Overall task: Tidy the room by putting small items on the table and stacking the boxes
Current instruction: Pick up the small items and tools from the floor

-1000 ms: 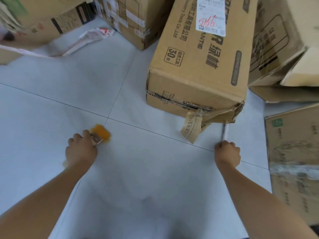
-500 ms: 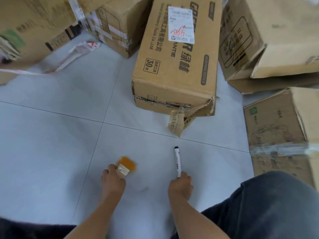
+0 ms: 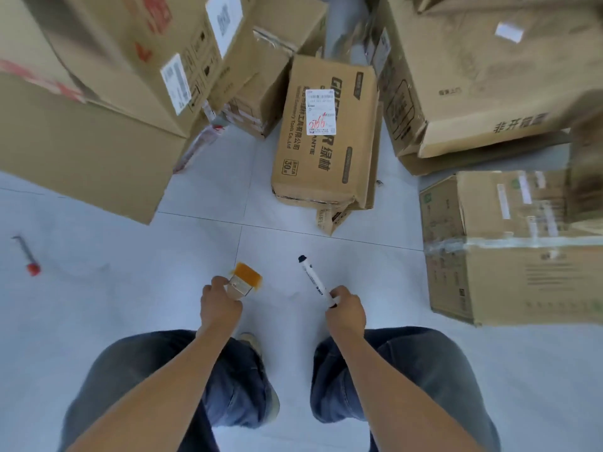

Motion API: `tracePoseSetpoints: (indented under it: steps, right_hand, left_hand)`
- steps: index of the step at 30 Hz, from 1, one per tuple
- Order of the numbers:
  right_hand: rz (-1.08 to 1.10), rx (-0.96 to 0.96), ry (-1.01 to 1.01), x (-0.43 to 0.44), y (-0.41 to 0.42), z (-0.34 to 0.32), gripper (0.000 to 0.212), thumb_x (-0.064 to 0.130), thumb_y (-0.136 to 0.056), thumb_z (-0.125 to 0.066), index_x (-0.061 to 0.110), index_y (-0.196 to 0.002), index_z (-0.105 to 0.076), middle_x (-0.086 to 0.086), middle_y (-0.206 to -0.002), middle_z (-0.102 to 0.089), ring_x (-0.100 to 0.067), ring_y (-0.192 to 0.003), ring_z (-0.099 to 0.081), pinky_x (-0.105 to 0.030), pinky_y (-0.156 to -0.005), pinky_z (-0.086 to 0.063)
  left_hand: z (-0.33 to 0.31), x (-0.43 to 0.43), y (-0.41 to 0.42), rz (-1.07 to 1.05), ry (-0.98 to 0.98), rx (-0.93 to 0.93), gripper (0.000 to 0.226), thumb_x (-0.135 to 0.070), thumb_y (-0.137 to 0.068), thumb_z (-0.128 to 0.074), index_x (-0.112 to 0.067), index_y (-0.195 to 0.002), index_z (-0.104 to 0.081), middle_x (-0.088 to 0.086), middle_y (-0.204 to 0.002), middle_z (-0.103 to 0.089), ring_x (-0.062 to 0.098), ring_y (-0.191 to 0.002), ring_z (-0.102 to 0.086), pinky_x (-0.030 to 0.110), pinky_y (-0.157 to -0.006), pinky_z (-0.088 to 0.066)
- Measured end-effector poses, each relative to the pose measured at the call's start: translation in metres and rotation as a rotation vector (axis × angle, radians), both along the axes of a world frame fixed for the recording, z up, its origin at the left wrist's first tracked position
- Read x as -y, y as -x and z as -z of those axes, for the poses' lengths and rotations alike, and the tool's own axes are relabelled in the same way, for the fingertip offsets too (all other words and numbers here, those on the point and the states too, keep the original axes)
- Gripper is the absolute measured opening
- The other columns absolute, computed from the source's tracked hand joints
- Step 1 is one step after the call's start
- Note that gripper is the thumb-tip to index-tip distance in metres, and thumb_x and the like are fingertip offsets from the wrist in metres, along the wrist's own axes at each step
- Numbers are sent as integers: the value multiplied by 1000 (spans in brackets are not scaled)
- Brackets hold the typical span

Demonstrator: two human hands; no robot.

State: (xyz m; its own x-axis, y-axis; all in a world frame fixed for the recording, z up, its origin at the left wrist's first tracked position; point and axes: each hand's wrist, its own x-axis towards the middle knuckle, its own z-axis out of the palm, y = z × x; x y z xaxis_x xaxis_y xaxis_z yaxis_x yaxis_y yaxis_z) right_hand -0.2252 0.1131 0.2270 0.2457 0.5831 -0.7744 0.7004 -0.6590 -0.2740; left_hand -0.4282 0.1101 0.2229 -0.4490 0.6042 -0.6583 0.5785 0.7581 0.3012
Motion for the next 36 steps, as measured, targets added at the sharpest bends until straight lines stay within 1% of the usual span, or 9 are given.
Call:
tracePoseSetpoints:
  steps: [3, 6, 13, 16, 20, 24, 27, 31, 36]
  right_hand:
    - [50, -35, 7, 20, -8, -87, 31, 0, -90, -42, 15, -116, -51, -4, -101, -45, -26, -91, -57, -25, -60, -40]
    - [163, -125, -51, 36, -26, -164, 28, 3, -89, -45, 16, -112, -53, -7, -107, -57, -22, -82, -56, -19, -53, -38]
    - [398, -246, -212, 48, -62, -293, 21, 13, -86, -56, 24, -100, -45, -1, -89, -60, -13, -73, -56, -17, -55, -37]
    - [397, -276, -204, 52, -63, -313, 22, 10, -85, -56, 23, -98, -44, 0, -83, -59, -8, -67, -53, -14, -52, -35]
    - [399, -198, -304, 41, -82, -329, 23, 9, -86, -58, 23, -98, -45, -9, -100, -62, -17, -68, -53, -18, -48, -30]
    - [543, -101, -414, 24, -112, -353, 27, 11, -87, -60, 15, -112, -50, -6, -99, -60, -14, -62, -51, -21, -45, -31]
    - [695, -65, -496, 27, -117, -366, 27, 10, -86, -61, 14, -111, -51, -5, -96, -61, -10, -57, -49, -21, -46, -33]
    - [912, -62, -550, 52, -93, -376, 26, 8, -85, -59, 16, -109, -51, 4, -76, -53, -11, -56, -47, -23, -47, -36]
    - [1218, -33, -606, 94, -41, -379, 22, 6, -85, -58, 18, -100, -48, -2, -80, -56, -16, -58, -49, -26, -51, -39]
  left_hand:
    - [-94, 2, -25, -26, 11, 81, 39, 1, -85, -57, -5, -123, -47, 16, -102, -59, 28, -85, -58, 24, -68, -45]
    - [-189, 5, -53, -32, -22, 189, 35, 5, -84, -54, -7, -116, -50, 2, -74, -53, 15, -61, -49, 19, -51, -37]
    - [-328, 10, -103, -226, -221, 343, 27, 5, -84, -54, -13, -104, -51, 6, -72, -54, 17, -59, -45, 22, -55, -35]
    - [-352, 16, -114, -227, -202, 404, 33, 10, -81, -55, -11, -105, -51, 9, -78, -55, 19, -64, -48, 24, -59, -37]
    - [-367, -8, -120, -239, -234, 457, 40, 14, -78, -57, -7, -112, -52, 11, -90, -56, 19, -71, -50, 24, -61, -39]
    - [-383, -43, -131, -147, -367, 502, 41, 11, -78, -61, -2, -116, -53, 12, -103, -55, 22, -89, -50, 26, -64, -41]
    - [-393, -59, -142, -51, -365, 596, 41, 10, -77, -66, -6, -113, -52, 4, -95, -58, 19, -93, -51, 24, -68, -42]
    - [-398, -70, -147, 122, -297, 659, 40, 10, -77, -63, -10, -111, -54, -2, -89, -56, 18, -82, -52, 24, -68, -42]
    - [-406, -71, -140, 378, -265, 755, 28, 13, -81, -55, -13, -89, -51, 2, -83, -57, 13, -69, -53, 25, -62, -43]
